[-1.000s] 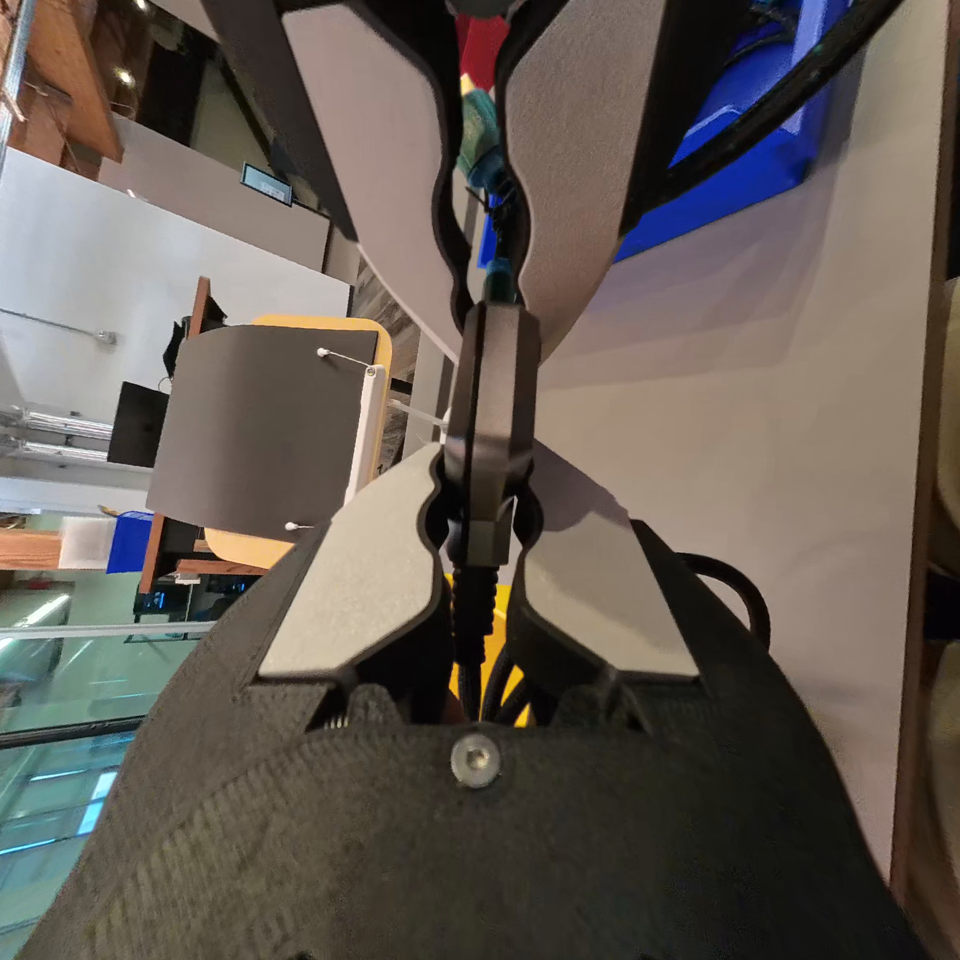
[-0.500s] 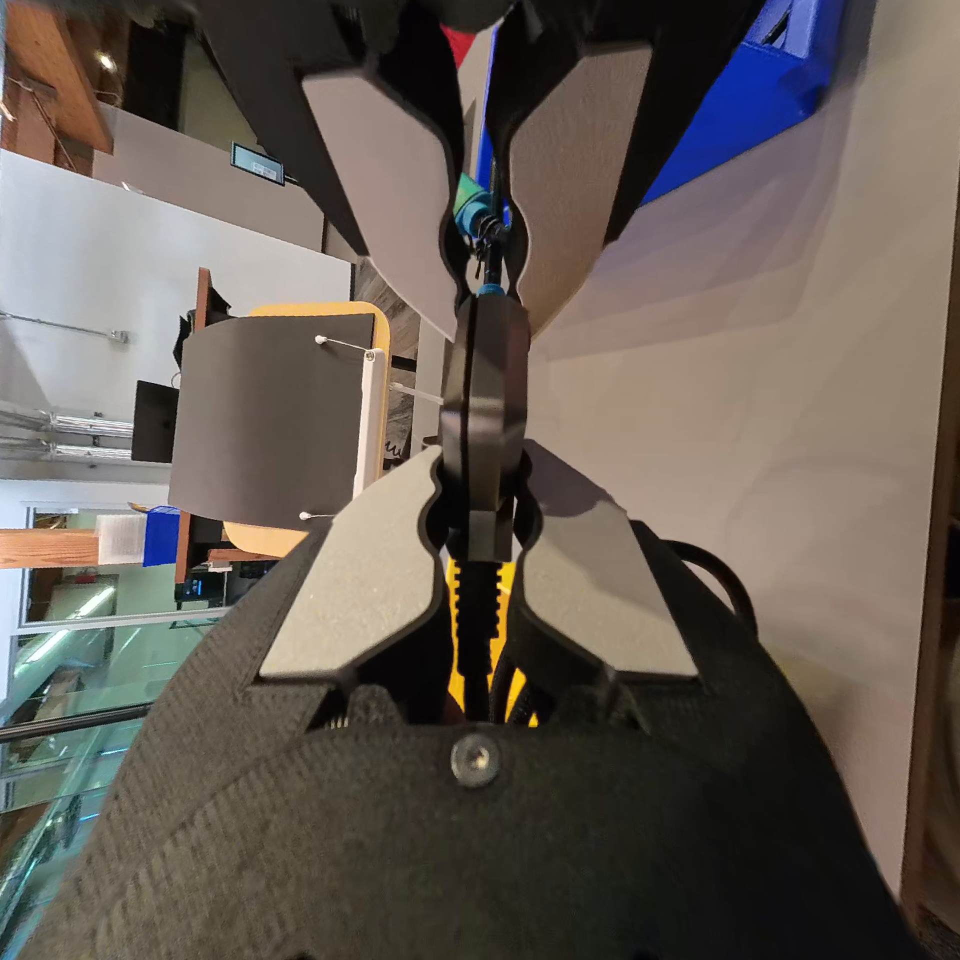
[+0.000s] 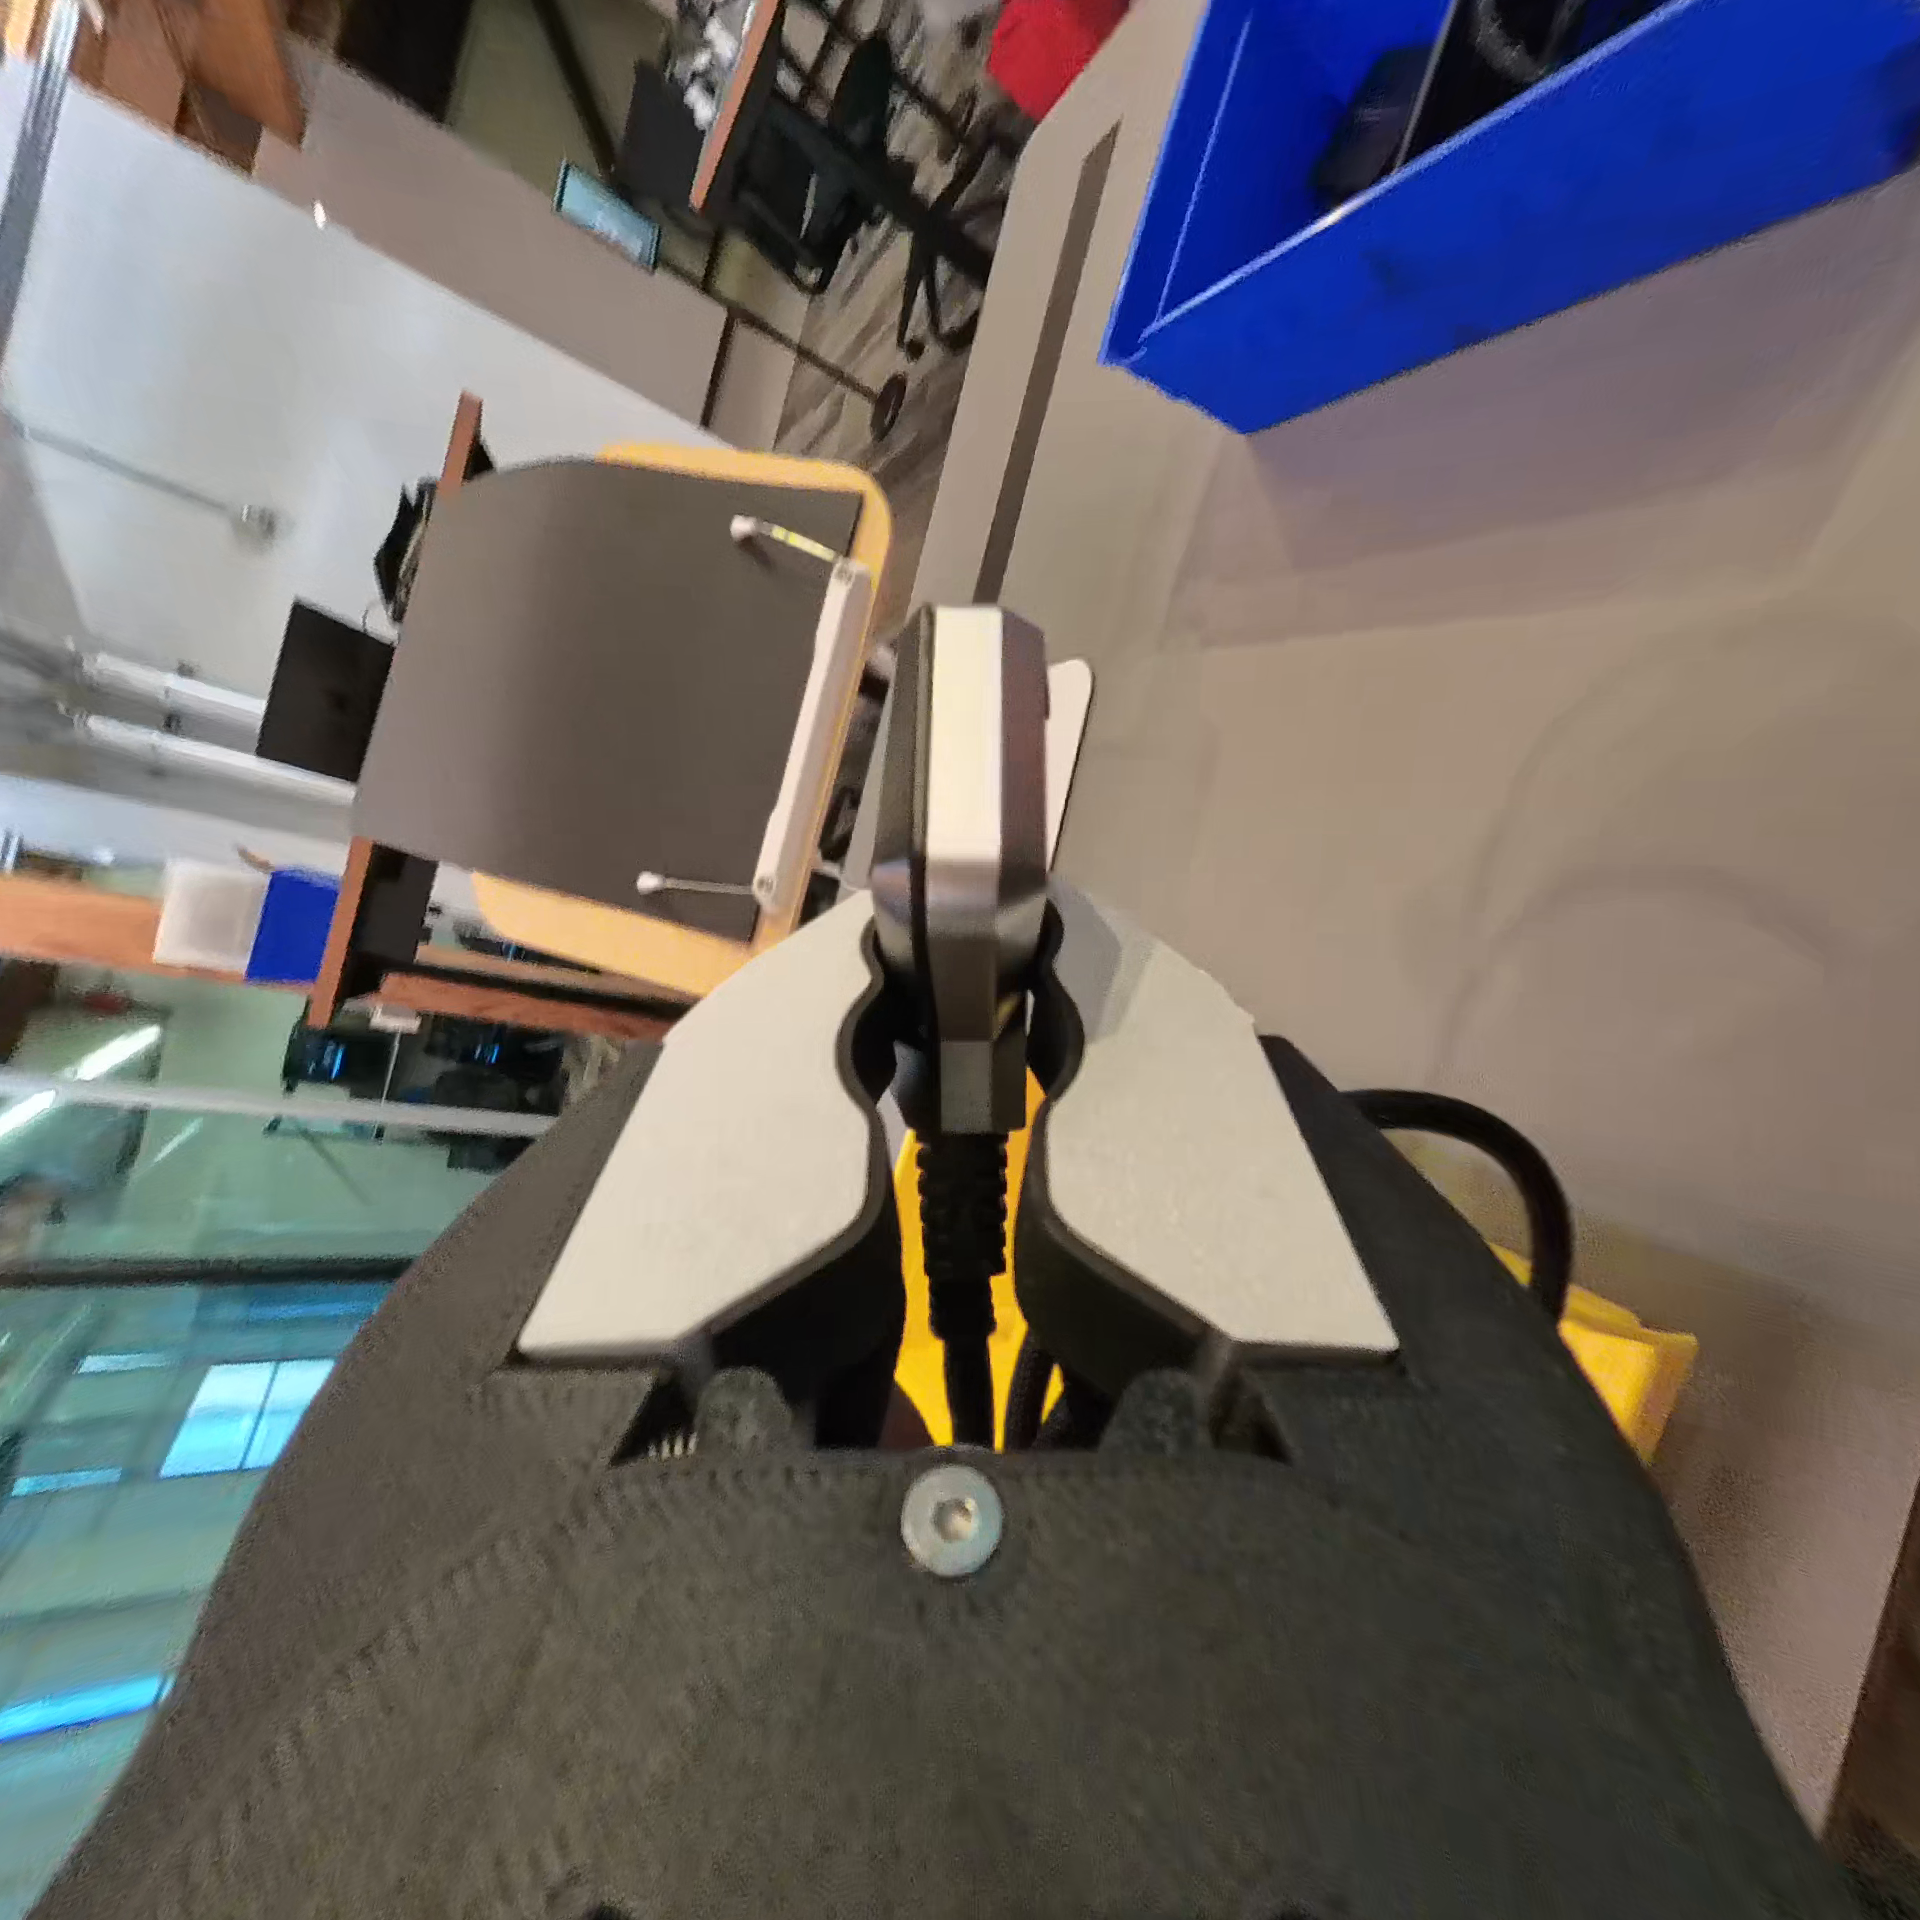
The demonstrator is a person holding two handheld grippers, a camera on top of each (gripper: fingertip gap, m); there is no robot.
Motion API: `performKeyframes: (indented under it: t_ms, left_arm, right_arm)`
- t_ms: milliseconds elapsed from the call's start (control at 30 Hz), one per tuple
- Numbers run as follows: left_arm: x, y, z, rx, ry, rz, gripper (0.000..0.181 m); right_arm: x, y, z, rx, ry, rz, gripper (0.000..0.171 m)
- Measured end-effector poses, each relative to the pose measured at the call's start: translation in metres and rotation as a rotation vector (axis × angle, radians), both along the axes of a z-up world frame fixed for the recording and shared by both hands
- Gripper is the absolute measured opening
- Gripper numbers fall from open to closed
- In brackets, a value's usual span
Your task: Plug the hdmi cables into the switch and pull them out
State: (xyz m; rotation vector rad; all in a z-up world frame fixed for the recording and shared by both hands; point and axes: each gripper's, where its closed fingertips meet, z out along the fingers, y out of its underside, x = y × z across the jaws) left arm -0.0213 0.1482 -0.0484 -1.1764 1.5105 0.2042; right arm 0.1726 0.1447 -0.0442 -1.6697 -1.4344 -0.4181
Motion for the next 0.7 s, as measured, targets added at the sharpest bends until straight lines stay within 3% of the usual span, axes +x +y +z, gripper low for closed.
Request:
performKeyframes:
  t_ms: [200, 400, 567, 700]
  left_arm:
    - [-0.005, 0.004, -0.009, 0.020, -0.008, 0.045, 0.021]
    - [-0.003, 0.008, -0.014, -0.011, -0.041, 0.059, 0.021]
    - [0.001, 0.012, -0.026, -0.037, -0.018, 0.063, 0.021]
    - [0.001, 0.015, -0.034, -0.051, -0.001, 0.071, 0.021]
  right_arm:
    - [0.099, 0.004, 0.000, -0.013, 0.114, -0.300, 0.011]
    - [0.181, 0.016, -0.078, -0.020, 0.098, -0.646, 0.012]
    - [0.209, 0.021, -0.152, -0.136, 0.098, -0.784, 0.027]
    - [0.209, 0.029, -0.145, -0.188, 0.351, -0.805, 0.013]
